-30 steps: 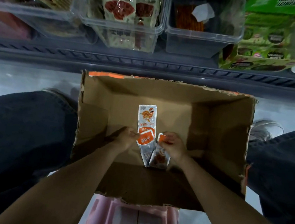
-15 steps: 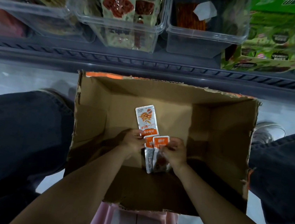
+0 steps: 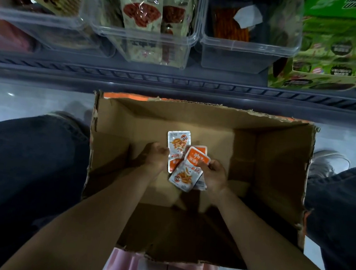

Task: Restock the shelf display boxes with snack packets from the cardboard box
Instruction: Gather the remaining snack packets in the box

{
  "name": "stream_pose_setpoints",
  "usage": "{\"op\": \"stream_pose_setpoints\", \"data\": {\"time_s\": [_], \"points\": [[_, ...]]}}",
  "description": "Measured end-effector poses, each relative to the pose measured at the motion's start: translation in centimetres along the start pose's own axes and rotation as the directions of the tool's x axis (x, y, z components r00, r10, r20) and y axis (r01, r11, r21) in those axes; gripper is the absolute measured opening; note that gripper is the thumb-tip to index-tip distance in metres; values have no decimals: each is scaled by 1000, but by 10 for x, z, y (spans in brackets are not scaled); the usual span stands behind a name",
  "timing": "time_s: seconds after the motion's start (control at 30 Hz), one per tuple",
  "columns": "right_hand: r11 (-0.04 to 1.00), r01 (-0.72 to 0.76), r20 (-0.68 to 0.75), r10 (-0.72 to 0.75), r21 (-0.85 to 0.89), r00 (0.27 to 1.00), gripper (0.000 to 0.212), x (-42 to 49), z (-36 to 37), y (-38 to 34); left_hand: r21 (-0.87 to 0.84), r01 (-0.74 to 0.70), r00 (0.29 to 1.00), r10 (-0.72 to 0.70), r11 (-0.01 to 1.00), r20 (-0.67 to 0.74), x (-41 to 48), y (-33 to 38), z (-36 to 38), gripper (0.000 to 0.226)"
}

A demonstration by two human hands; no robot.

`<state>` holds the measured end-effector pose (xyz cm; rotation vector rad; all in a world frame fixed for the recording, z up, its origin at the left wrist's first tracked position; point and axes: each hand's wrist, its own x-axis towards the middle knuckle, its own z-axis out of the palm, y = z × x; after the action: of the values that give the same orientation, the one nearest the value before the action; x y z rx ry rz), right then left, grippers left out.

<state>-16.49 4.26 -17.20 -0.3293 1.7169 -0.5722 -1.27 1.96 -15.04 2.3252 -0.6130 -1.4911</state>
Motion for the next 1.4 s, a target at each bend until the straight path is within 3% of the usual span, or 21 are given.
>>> {"op": "stream_pose_setpoints", "data": {"time_s": [0.1,0.13,0.23,0.37,0.6,0.7,0.83,0.97,1.2,1.4], "points": [[1000,-31,67,31,-6,997,7,-3,11,-2,-38,128,962,-115,991,247,-6,-4,3,20],[1000,-28,86,29,-13,996,16,-1,14,-1,-29,160,943,-144,987,301,-8,-6,4,18],[999,-37,133,42,-36,990,30,-4,13,-8,-138,222,925,-164,965,342,-20,-3,4,13],[999,-44,204,37,30,978,19,-15,2,-18,-204,252,899,-151,946,411,-36,12,-1,27],[998,-20,287,4,53,958,26,-54,-15,-48,-175,90,900,-5,980,435,-68,38,-19,32],[996,20,293,-45,87,955,19,-76,-23,-65,-232,61,901,47,971,432,-89,54,-32,31],[993,66,279,-91,98,956,28,-110,-34,-93,-305,-54,935,155,951,318,-116,71,-48,37],[957,108,210,-168,271,963,25,-143,-42,-123,-474,-145,944,264,868,195,-144,92,-66,23],[872,120,325,-301,475,897,35,-208,-47,-179,-723,-156,852,462,673,246,-205,142,-98,25],[849,301,350,-467,434,812,24,-270,-46,-241,-687,-278,794,563,671,229,-259,182,-145,14]]}}
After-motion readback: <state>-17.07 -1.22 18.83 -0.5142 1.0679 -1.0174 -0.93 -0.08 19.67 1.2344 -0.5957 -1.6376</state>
